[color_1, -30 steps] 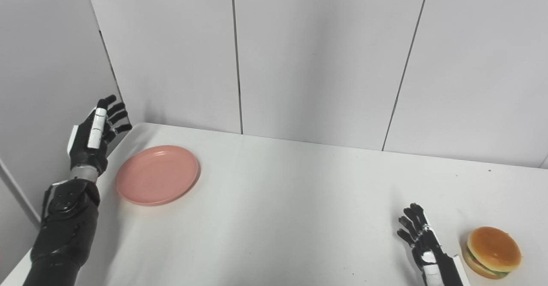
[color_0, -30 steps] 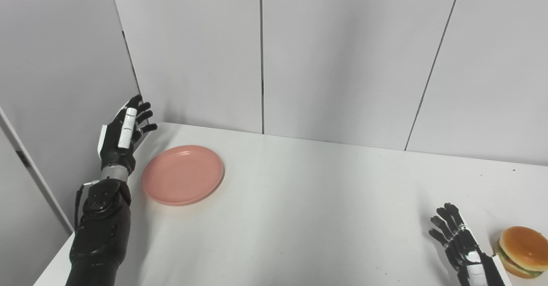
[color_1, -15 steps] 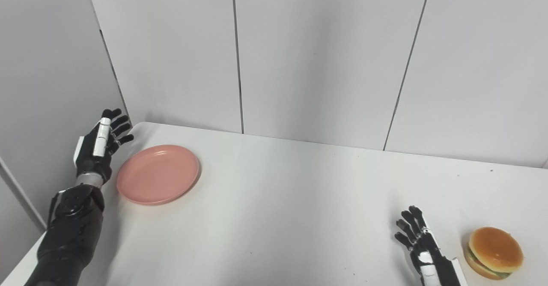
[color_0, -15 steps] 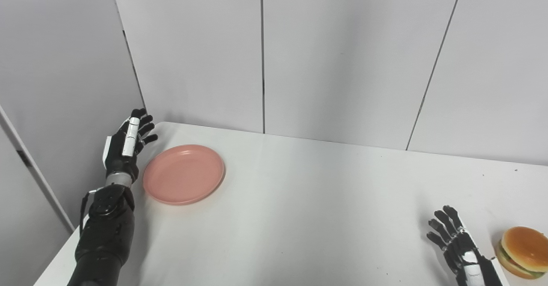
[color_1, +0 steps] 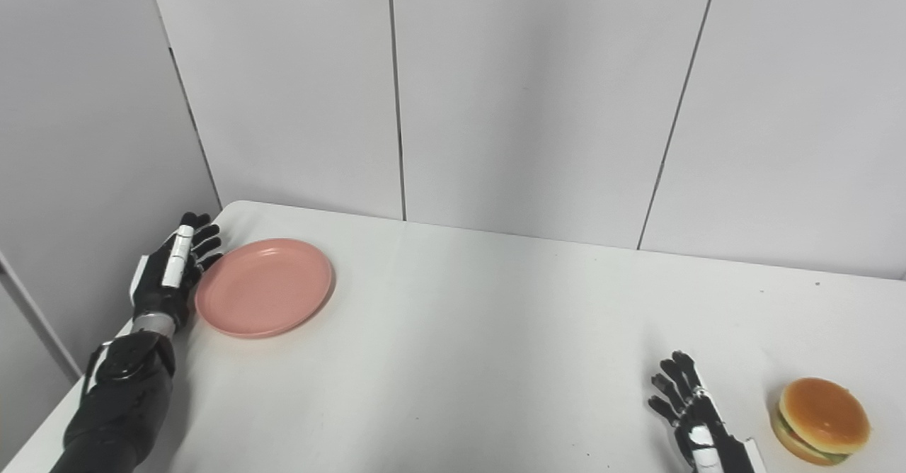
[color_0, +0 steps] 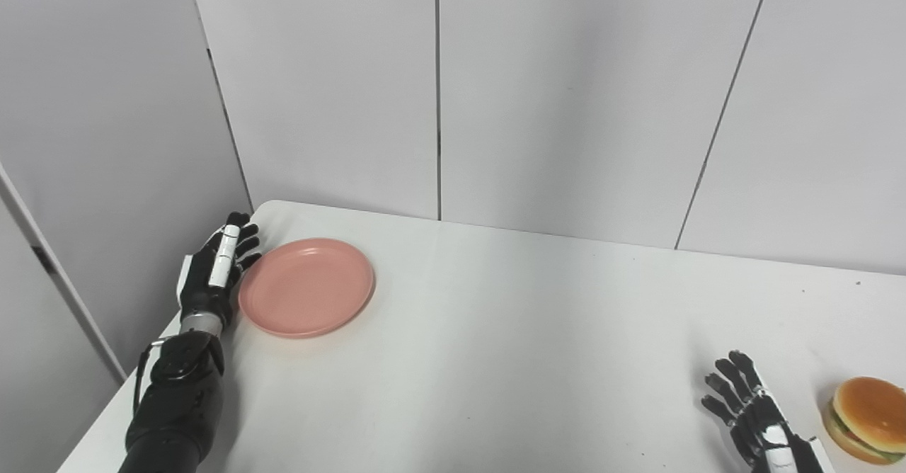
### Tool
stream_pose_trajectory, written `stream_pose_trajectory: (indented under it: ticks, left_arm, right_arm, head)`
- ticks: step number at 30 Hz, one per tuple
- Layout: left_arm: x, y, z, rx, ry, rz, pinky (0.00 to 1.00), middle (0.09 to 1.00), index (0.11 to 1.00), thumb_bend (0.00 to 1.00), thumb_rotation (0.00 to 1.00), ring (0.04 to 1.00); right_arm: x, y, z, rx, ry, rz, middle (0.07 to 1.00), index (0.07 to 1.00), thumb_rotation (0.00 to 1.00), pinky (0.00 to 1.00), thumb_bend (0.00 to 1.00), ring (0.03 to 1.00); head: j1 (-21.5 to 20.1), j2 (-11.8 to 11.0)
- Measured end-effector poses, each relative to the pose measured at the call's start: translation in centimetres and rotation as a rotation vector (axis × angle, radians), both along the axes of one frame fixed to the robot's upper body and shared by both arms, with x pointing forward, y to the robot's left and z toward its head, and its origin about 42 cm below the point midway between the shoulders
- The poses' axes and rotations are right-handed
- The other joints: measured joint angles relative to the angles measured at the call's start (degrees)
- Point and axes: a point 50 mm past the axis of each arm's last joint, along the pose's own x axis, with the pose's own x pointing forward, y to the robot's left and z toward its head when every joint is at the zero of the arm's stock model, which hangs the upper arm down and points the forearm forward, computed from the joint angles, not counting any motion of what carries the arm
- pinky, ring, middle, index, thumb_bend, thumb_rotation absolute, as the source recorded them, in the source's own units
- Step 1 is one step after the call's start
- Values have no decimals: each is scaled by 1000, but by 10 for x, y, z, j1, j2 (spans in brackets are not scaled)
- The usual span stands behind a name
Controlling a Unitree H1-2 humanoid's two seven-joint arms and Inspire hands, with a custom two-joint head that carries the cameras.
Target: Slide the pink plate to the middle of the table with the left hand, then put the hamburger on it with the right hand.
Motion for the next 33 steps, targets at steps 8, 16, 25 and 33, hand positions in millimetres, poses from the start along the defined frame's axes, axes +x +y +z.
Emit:
stream_pose_trajectory:
  ticks: [8,16,25,33]
  left_arm:
    - [1,-3,-1,8,4,-37,732,810,766,825,797,826]
    - [1,-27,-2,9,-10,-120,707,786,743,840,801,801]
    - [7,-73,0,-32,-15,-215,698,782,736,841,808,804]
    - [7,-91,6,17,30,-215,774,789,725,744,891,825]
  right_arm:
    - [-4,1,-1,0,10,2,955,970,990,900,830,929]
    - [-5,1,-2,-2,31,-4,954,966,990,895,817,926]
    - [-8,7,-1,2,37,-4,947,963,996,877,816,916]
    - [-9,10,-1,3,41,-4,947,960,992,879,809,920]
  head:
    - [-3,5]
    - [-5,6]
    - [-18,8]
    - [-25,11]
